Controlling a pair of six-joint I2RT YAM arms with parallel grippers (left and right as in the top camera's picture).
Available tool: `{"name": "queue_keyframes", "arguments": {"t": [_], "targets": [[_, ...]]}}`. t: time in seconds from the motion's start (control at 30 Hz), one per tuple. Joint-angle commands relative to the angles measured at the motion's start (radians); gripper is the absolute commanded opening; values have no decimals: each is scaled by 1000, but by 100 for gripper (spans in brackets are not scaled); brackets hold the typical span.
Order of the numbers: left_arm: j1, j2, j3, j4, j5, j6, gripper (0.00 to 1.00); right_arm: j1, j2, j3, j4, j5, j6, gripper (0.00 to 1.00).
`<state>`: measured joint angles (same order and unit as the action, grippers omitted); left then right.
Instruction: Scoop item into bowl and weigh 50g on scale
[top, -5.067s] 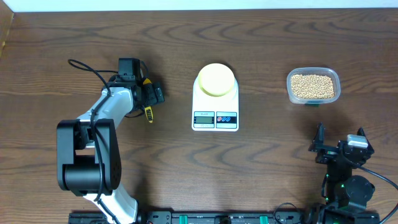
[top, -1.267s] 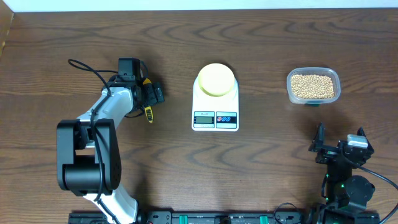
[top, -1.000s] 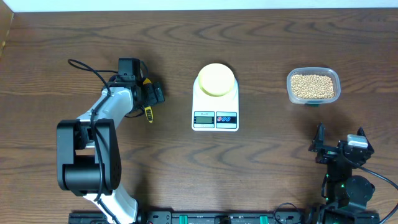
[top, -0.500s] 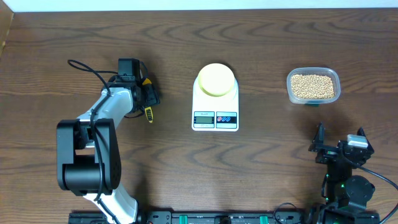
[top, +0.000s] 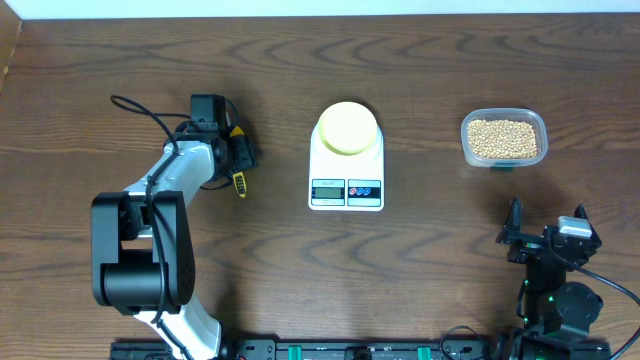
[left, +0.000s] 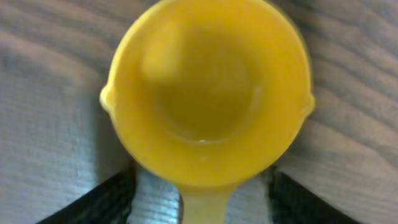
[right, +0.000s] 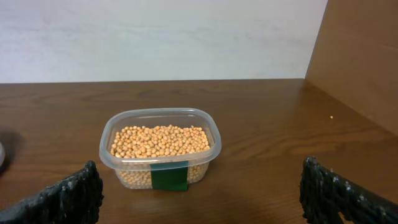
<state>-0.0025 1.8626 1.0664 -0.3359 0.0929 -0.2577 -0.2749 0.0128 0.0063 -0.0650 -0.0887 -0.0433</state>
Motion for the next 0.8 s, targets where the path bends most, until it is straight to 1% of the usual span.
{"name": "queue_keyframes", "arguments": {"t": [0.0,0.1,0.2,0.27,0.77], "targets": [[3,13,-22,-13,0,1,76,3,-2,-1,-5,5,13,99],[3,13,-22,-13,0,1,91,3,-2,-1,-5,5,13,99],[3,13,-22,-13,0,1,99,3,-2,-1,-5,5,13,99],[3,13,-22,-13,0,1,98,3,-2,-1,-5,5,13,99],[3,13,-22,-13,0,1,98,3,-2,-1,-5,5,13,99]]}}
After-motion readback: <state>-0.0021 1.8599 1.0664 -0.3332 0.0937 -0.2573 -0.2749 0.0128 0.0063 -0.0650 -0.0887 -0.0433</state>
